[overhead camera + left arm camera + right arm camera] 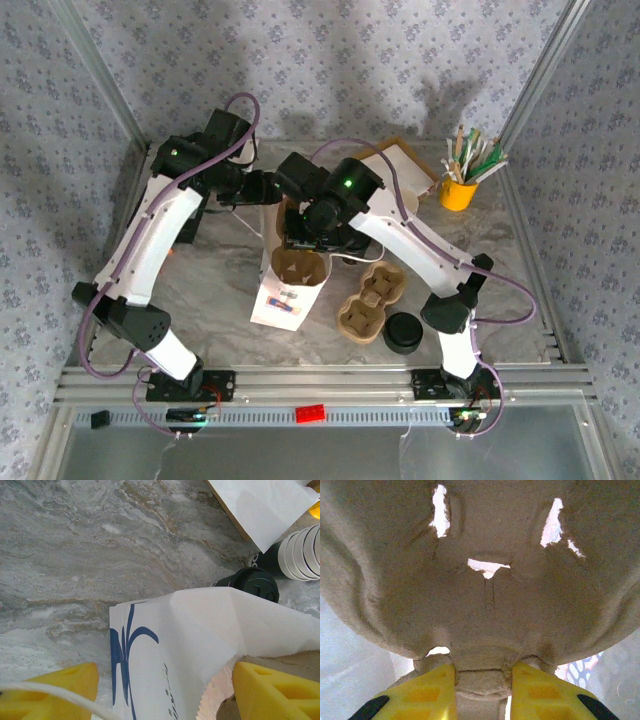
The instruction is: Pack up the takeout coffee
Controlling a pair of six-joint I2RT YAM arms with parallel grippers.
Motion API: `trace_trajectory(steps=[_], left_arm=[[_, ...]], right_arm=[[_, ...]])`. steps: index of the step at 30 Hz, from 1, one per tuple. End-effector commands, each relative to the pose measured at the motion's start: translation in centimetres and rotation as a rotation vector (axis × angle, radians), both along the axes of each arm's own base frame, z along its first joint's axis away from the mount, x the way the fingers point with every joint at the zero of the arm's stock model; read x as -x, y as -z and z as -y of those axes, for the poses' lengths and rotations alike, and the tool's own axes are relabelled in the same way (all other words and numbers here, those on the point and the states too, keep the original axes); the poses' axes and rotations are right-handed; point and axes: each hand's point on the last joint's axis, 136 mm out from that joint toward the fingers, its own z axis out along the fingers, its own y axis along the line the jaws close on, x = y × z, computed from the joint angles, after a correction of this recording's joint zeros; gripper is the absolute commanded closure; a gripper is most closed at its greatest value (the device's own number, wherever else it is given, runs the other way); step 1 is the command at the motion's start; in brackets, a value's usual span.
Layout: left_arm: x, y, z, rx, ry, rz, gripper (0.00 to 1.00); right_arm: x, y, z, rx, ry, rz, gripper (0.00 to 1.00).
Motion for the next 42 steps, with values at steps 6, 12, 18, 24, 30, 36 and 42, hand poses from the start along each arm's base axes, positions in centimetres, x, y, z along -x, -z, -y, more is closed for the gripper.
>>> trace_trajectory(steps=[6, 12, 18, 24, 30, 36, 42], left_arm=[[2.0, 0.0, -0.2, -0.017, 0.093, -0.049, 0.30], [0.0, 1.0, -1.4, -0.134, 0.055, -0.037, 0.30], [-2.4, 0.0, -1.2, -0.127, -0.011, 0.058, 0.30], [-4.0, -1.2, -1.6, -0.124, -0.114, 0.142, 0.31], [-5.2, -1.5, -0.9, -0.035, -0.180, 0.199, 0.29], [-5.9, -0.3, 0.0, 0.020, -0.223, 0.192, 0.29], [-6.0, -1.6, 0.2, 0.092, -0.276, 0.211, 0.29]], right_arm=[[0.7, -0.1, 1.3, 0.031, -0.001, -0.023, 0.74], [0.6, 0.1, 1.2, 0.032, -0.010, -0.029, 0.74], [0.5, 0.4, 1.0, 0.029, -0.019, -0.042, 0.75], [0.7, 0.6, 0.8, 0.031, -0.025, -0.052, 0.75], [0.7, 0.7, 0.5, 0.023, -0.029, -0.059, 0.76], [0.7, 0.8, 0.1, 0.019, -0.034, -0.063, 0.77], [1.4, 1.1, -0.3, 0.023, -0.055, -0.089, 0.77]])
